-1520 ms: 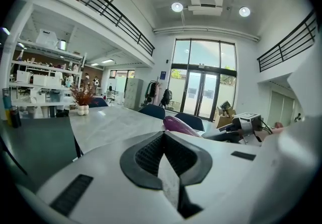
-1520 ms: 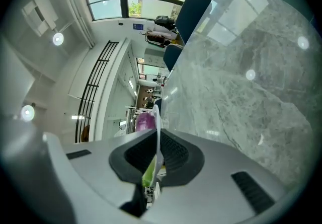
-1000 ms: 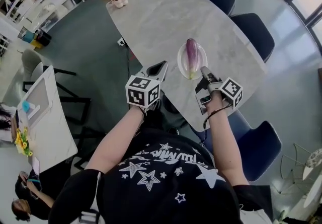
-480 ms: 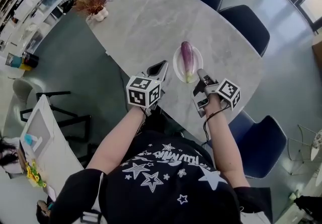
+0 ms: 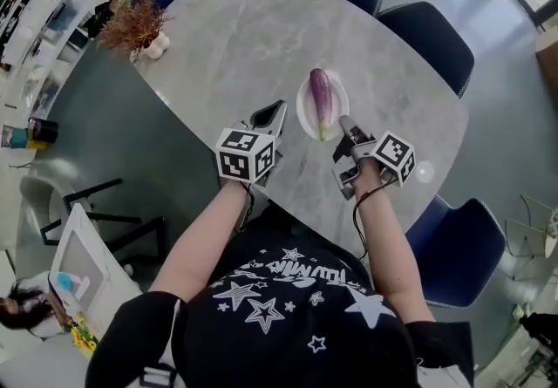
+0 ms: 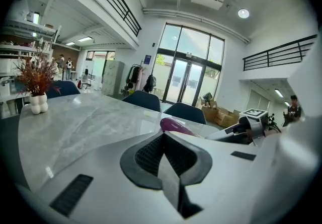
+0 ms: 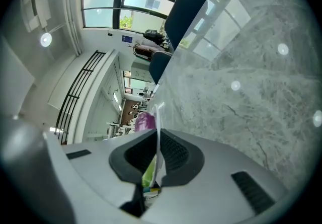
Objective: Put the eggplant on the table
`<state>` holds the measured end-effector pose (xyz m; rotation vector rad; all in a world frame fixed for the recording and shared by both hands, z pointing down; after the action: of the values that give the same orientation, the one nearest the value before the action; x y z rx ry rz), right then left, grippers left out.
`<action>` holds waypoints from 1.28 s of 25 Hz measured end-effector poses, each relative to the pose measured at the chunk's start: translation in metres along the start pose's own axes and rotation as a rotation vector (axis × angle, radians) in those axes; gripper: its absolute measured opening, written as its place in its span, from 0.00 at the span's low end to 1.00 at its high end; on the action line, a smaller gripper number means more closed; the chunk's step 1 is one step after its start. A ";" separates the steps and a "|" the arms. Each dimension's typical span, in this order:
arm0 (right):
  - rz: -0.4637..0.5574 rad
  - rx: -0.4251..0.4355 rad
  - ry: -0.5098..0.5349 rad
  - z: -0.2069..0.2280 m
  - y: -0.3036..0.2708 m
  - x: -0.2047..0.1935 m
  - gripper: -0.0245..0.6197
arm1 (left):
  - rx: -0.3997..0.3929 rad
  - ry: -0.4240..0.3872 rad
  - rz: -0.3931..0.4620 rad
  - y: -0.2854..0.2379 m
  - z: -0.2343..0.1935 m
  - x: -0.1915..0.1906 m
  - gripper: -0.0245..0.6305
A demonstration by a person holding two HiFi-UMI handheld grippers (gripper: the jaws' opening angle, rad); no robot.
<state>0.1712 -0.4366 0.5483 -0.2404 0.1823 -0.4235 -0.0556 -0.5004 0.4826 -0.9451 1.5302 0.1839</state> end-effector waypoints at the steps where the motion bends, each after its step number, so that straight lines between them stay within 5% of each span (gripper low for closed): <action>1: 0.003 -0.013 0.008 -0.001 -0.010 0.002 0.07 | -0.004 0.000 -0.005 -0.006 -0.010 0.003 0.05; 17: 0.060 -0.127 -0.007 0.022 -0.093 0.011 0.07 | -0.047 0.029 -0.099 -0.052 -0.086 0.000 0.05; 32: 0.029 -0.272 0.143 0.027 -0.104 0.007 0.07 | -0.064 0.057 -0.116 -0.055 -0.100 -0.008 0.05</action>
<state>0.1434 -0.5260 0.6007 -0.4741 0.3843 -0.3870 -0.0965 -0.5944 0.5339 -1.0951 1.5245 0.1239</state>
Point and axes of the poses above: the fingertips, and each gripper's own axes: y backward along the fingers, z to its right, x out of its top, the point moved 8 cm from there along y, backward along the fingers, and after that the axes turned 3 degrees about x, right-handed, at the moved point
